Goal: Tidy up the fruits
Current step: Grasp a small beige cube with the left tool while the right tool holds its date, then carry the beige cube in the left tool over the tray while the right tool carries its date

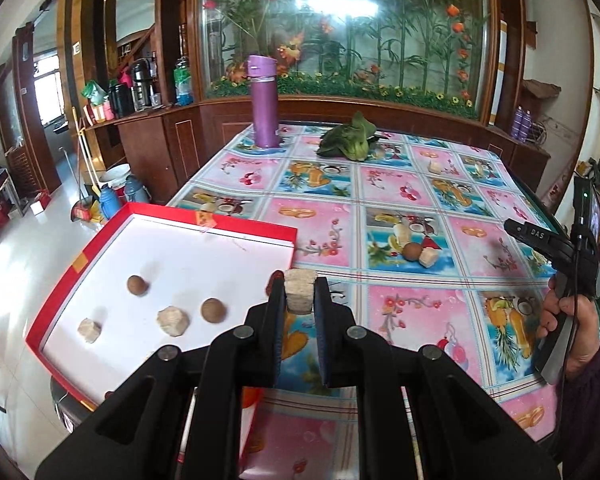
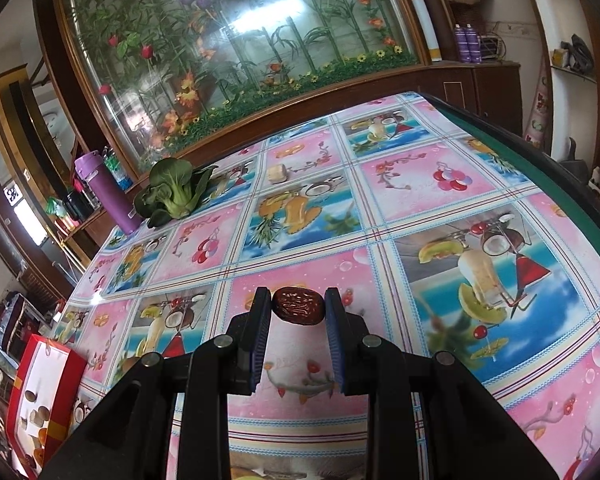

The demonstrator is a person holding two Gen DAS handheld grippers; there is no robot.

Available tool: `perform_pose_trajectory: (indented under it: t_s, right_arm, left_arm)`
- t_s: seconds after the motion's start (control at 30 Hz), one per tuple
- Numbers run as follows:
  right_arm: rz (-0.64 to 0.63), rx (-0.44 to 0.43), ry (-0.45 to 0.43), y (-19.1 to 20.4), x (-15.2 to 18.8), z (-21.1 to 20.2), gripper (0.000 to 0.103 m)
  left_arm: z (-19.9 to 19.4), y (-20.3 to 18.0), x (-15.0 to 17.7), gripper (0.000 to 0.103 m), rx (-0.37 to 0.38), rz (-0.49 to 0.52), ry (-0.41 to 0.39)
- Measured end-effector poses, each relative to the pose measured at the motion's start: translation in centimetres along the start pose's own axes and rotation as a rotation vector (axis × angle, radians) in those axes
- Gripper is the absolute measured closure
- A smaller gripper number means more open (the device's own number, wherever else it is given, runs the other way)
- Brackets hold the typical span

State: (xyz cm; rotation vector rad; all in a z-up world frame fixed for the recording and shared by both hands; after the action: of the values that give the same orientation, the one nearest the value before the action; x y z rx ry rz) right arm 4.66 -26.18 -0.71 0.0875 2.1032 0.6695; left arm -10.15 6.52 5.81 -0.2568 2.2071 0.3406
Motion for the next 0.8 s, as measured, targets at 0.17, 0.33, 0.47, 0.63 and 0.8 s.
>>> perform_pose_trajectory:
  t_s: [0.17,0.33,0.47,0.63,0.8]
  right_arm:
    - [0.01,0.013,-0.02,-0.4,-0.1,-0.5,0.077]
    - [0.002,-0.01,-0.011,0.6,0.2,-0.6,0.077]
    - [0.01,-0.081,-0.015,2.9,0.7,-1.1,0.077]
    - [-0.05,-0.225,0.002,9.9,2.4,-1.2,0.077]
    - [-0.164,-0.393,0.113,19.5,5.9,0.9,0.077]
  left_arm:
    - [0.4,1.7,0.3,0.088,-0.024,-0.023,0.003]
    - [1.2,3.1,0.7,0.088,-0.048,-0.034,0.007]
    - [1.8,4.6,1.0,0.088,-0.074,-0.032,0.003]
    - [3.1,8.2,1.4,0.088,-0.118,-0.057,0.025]
    - [3.9,13.7,2.1,0.088,-0.177,-0.099,0.043]
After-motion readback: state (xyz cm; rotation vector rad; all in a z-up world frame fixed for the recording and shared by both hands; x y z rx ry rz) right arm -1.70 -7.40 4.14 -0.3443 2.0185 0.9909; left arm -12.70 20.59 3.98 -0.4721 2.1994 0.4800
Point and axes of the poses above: each gripper's, at about its wrist camera, not at the fingertips, and z roughly the way its jaws point, y to its left, x to its underside, the point moved 4 cm from there along z, roughly the way its jaws point, and after that the axes turned 14 degrees about -x, right-handed, at the moved point
